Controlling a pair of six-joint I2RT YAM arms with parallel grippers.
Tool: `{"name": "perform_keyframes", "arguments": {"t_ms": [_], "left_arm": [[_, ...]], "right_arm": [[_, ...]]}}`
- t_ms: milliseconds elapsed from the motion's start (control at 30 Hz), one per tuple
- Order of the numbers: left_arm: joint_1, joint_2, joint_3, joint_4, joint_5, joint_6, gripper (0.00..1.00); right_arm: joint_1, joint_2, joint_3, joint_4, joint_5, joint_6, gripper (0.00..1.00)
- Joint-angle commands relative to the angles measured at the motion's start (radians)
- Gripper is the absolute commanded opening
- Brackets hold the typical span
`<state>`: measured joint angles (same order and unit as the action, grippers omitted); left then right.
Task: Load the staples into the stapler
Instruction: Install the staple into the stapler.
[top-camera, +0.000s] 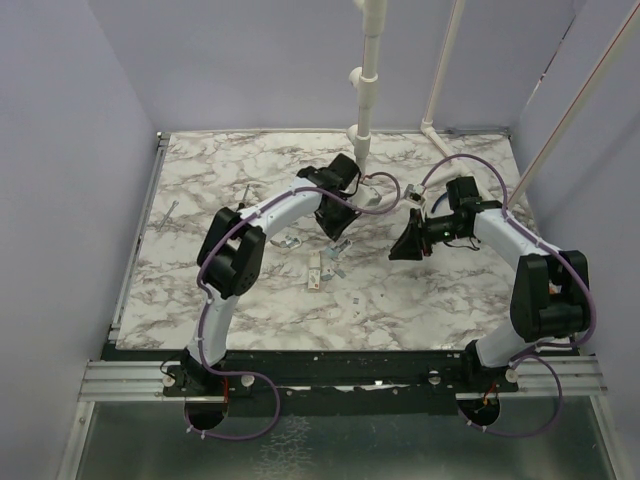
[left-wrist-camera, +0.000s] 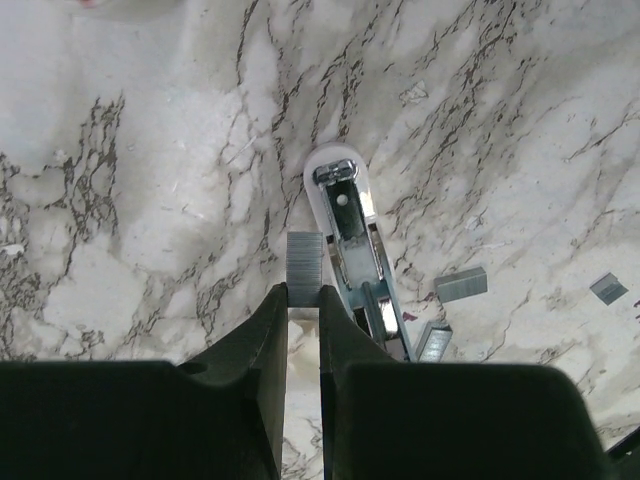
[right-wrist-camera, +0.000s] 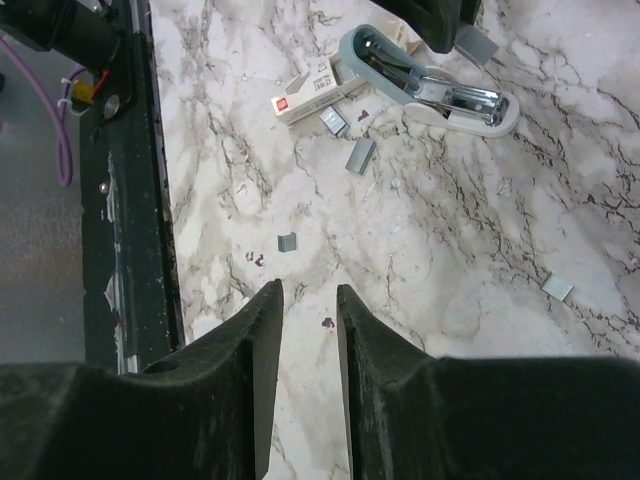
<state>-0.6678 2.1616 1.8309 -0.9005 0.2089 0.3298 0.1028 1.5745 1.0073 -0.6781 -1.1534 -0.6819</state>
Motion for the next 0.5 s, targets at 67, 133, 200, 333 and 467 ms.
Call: {"name": "perform_keyframes", "arguments": {"t_ms": [67,133,200,333,467], "left_arm": [[0.02,-0.15,-0.131,0.128,0.094,0.061,0.0],[0.04,-0.197,-0.194,0.177,0.116,0.062,0.0],[0.073,-0.252,-0.246,0.214,0.144,0.06,0.0],[0.163,-0.359,-0.36,0.266,0.198,0.083,0.0],[0.235,-0.452,-0.461,0.269,0.156,0.189,0.0]], "right_arm": [[0.002,-0.06,-0.036,0.069,0.003,-0.019,0.32],[0.003,-0.076,-0.044,0.076,0.017,-0.038,0.32],[0.003,-0.09,-0.046,0.083,0.026,-0.057,0.32],[0.006,-0.093,-0.039,0.12,0.028,-0.061,0.32],[0.022,-0.039,0.022,0.113,0.027,-0.054,0.32]]}}
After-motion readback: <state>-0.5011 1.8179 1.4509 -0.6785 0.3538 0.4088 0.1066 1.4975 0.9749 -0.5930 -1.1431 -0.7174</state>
